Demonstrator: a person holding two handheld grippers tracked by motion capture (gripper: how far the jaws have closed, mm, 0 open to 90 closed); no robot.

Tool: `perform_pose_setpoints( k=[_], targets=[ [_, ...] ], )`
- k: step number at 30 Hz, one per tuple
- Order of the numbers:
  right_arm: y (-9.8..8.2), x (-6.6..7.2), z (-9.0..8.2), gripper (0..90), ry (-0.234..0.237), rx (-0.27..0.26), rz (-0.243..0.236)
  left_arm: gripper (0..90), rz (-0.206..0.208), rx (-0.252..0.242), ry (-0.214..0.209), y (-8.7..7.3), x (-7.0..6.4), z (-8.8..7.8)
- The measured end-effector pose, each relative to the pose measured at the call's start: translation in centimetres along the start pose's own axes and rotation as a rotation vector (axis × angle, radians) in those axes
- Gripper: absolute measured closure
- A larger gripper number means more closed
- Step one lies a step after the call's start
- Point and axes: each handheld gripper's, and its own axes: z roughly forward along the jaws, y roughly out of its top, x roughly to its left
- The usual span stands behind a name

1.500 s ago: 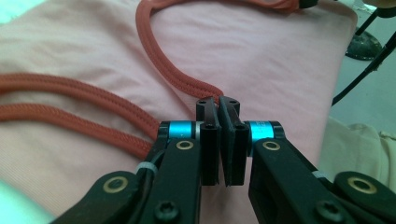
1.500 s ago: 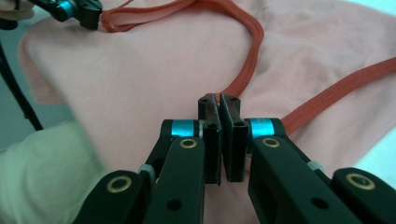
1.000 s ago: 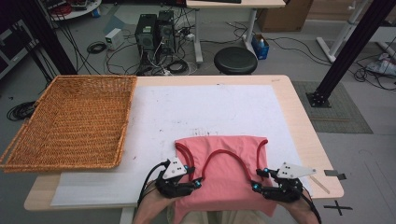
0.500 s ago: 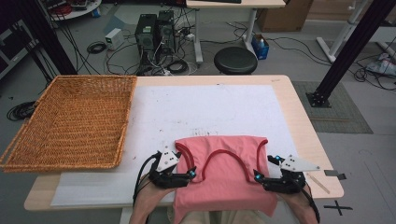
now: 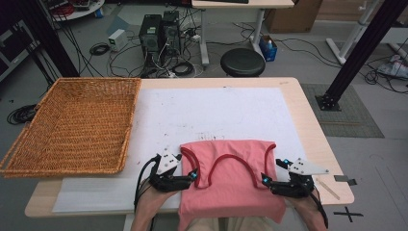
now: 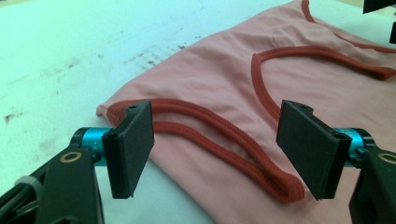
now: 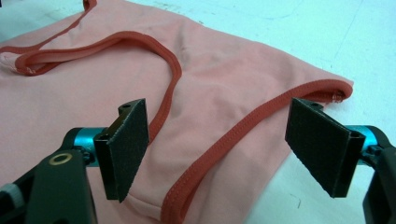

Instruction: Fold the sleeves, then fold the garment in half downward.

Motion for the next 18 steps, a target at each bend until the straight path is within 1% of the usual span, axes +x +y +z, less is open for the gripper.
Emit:
perform_pose_setpoints(
  k=[2,5,13,15,16,17,18],
  targets=[
    [-0.1,0.0,0.0,21.5,-0.005,0.002,-0.001,27.6,-0.011,0.006,0.005,-0.1,0.1,0.0],
    [-0.2,0.0,-0.1,21.5,-0.002,0.004,0.002,27.6,-0.016,0.008,0.012,-0.1,0.1,-0.1],
    [-0.3,-0.2,-0.5,21.6,-0.012,-0.012,0.006,27.9,-0.012,0.021,0.04,0.9,1.0,0.2],
    [-0.3,-0.2,-0.5,21.6,-0.013,-0.01,0.003,29.1,-0.027,0.032,0.045,1.2,1.5,0.5],
    [-0.4,-0.2,-0.5,21.6,-0.014,-0.009,0.003,32.3,-0.039,0.038,0.048,1.4,1.8,0.7],
    [-0.4,-0.2,-0.6,21.5,-0.012,-0.003,0.01,34.0,-0.049,0.045,0.055,1.5,2.1,0.9],
    [-0.4,-0.2,-0.6,21.6,-0.013,-0.005,0.007,34.0,-0.064,0.052,0.06,1.7,2.5,1.1]
  ],
)
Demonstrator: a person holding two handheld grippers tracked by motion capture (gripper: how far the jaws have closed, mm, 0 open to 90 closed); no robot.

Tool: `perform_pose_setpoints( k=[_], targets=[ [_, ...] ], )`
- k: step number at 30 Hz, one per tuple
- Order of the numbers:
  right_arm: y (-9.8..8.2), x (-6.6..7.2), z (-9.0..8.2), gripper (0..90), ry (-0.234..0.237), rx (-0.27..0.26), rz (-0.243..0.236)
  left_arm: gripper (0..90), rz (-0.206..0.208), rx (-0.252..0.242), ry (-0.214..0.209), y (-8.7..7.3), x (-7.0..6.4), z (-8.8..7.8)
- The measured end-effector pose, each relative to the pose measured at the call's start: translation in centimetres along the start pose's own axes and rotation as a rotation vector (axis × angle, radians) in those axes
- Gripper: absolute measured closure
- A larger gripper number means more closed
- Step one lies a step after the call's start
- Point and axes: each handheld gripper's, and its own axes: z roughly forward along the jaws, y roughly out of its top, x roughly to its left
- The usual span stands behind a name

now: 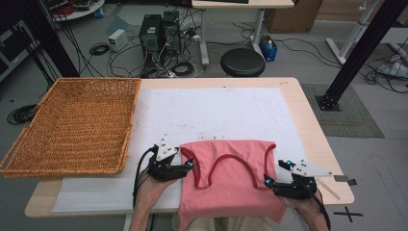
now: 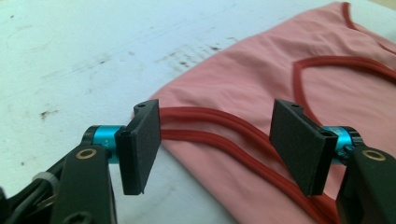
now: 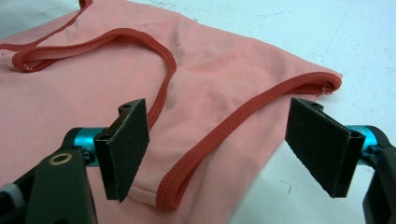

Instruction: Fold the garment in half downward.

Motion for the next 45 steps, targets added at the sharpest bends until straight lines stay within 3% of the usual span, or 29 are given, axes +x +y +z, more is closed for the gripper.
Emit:
perform_pose_setpoints(
  k=[8,13,16,24,31,39,45],
  targets=[
    [0.2,-0.2,0.2,21.6,0.0,0.009,-0.003,38.2,-0.095,0.033,0.062,1.6,2.5,2.6],
    [0.3,-0.1,0.3,21.6,0.001,0.014,-0.009,41.4,-0.117,0.075,0.071,1.9,3.5,4.2],
    [0.3,0.1,0.4,21.6,-0.001,0.013,-0.012,42.3,-0.096,0.13,0.086,1.5,3.5,5.2],
    [0.4,0.3,0.5,21.6,0.006,0.02,-0.023,44.1,-0.054,0.185,0.102,1.0,3.3,6.2],
    [0.4,0.4,0.7,21.6,0.007,0.029,-0.03,48.4,-0.019,0.171,0.099,0.7,2.9,6.2],
    [0.5,0.6,0.8,21.7,0.007,0.03,-0.033,49.2,-0.012,0.169,0.09,0.6,2.7,6.2],
    [0.7,0.5,0.9,21.7,0.007,0.034,-0.033,56.8,-0.01,0.171,0.08,0.6,2.6,6.2]
  ],
)
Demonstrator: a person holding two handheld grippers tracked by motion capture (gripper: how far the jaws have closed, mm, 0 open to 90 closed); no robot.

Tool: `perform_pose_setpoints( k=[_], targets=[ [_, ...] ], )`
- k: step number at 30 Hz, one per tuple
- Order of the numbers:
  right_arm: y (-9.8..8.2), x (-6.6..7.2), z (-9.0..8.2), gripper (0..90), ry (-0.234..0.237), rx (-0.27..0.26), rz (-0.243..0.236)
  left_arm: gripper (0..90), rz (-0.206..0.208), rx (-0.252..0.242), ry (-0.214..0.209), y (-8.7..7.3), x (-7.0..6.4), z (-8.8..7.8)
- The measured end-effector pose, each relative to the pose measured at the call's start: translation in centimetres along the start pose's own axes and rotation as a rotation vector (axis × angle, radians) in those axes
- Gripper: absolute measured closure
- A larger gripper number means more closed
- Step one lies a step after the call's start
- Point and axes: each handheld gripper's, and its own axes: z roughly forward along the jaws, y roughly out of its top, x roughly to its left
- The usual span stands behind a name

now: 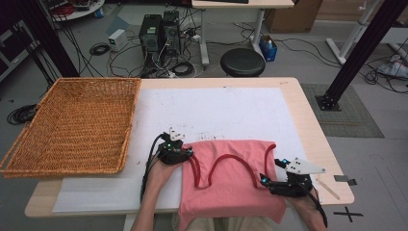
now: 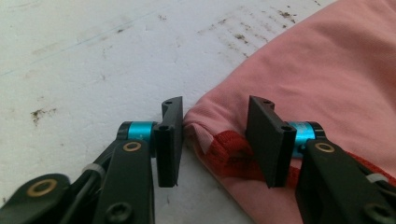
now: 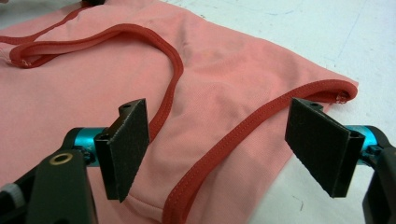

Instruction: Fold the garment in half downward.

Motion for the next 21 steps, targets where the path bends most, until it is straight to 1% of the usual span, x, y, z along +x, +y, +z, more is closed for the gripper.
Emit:
perform_pose_setpoints(
  k=[7,8,11,12,17,18,20,21],
  targets=[
    [0.2,-0.1,0.0,21.7,-0.003,0.006,-0.003,67.5,0.006,-0.015,-0.018,-0.2,-0.2,0.0],
    [0.2,-0.1,0.0,21.7,-0.004,0.006,-0.005,69.8,0.008,-0.016,-0.029,-0.2,-0.3,-0.1],
    [0.2,-0.3,0.0,21.7,-0.008,0.01,-0.002,77.0,0.025,-0.021,-0.028,-0.3,-0.6,-0.1],
    [0.3,-0.3,0.0,21.8,-0.009,0.01,-0.001,77.8,0.032,-0.019,-0.027,-0.3,-0.6,-0.1],
    [0.7,-0.9,0.1,22.9,-0.013,0.026,0.009,80.1,0.026,-0.023,-0.025,-0.3,-0.8,-0.1],
    [0.9,-1.2,0.2,22.9,-0.02,0.026,0.005,80.1,0.023,-0.026,-0.024,-0.3,-0.8,0.0],
    [1.2,-1.6,0.4,23.1,-0.035,0.028,0.007,80.1,0.029,-0.029,-0.029,-0.4,-0.7,-0.1],
    [1.4,-1.9,0.5,23.6,-0.043,0.027,0.013,80.0,0.026,-0.035,-0.029,-0.5,-0.7,-0.1]
  ],
)
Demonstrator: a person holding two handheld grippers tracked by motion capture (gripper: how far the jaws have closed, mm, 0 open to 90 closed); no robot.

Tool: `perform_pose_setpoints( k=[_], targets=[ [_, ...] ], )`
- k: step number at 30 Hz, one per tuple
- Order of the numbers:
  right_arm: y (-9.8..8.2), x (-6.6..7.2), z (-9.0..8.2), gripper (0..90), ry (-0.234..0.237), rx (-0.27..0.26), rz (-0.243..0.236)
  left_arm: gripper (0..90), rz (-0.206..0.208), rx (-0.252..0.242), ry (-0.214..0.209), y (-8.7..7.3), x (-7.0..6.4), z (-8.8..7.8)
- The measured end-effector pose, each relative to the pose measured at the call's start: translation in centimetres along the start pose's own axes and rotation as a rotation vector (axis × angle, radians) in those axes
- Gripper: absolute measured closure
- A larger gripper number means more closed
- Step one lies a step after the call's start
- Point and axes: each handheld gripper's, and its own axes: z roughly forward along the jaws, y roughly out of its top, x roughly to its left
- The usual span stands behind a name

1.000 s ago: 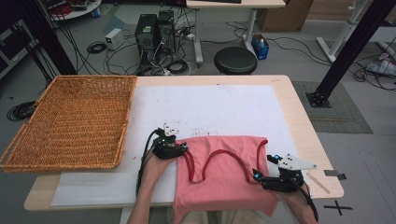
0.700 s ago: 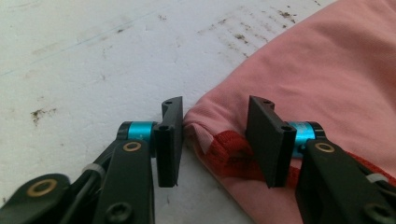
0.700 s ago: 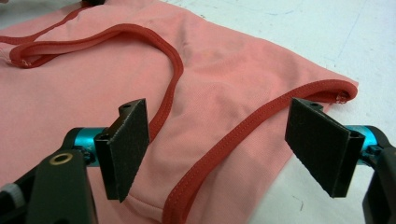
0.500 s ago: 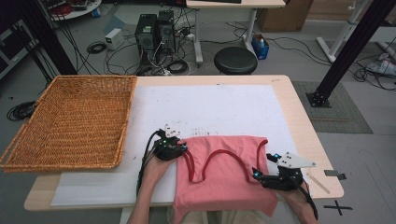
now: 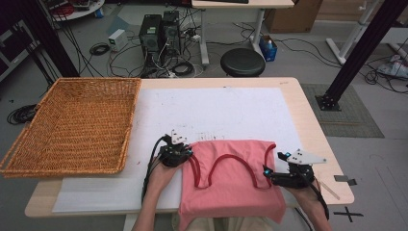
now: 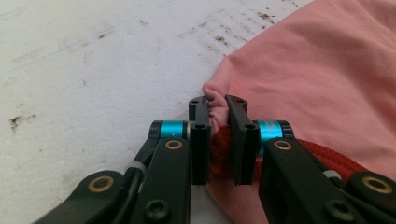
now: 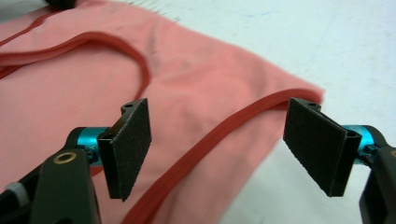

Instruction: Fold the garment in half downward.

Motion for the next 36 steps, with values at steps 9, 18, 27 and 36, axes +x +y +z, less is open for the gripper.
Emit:
perform_pose_setpoints(
  k=[9,18,27,36],
  targets=[
    [2.5,-3.8,2.9,29.8,-0.083,0.031,0.055,79.9,0.005,-0.006,-0.002,-0.1,0.0,0.0],
    [3.0,-5.3,6.0,34.6,-0.106,0.125,0.056,79.7,0.002,-0.009,-0.002,-0.1,0.0,0.0],
    [2.5,-6.0,6.9,39.0,-0.083,0.169,0.077,79.6,0.001,-0.012,-0.001,-0.2,0.0,0.0],
    [2.4,-5.9,6.8,51.9,-0.046,0.157,0.086,79.5,0.001,-0.013,0.002,-0.2,0.0,0.0]
  ],
)
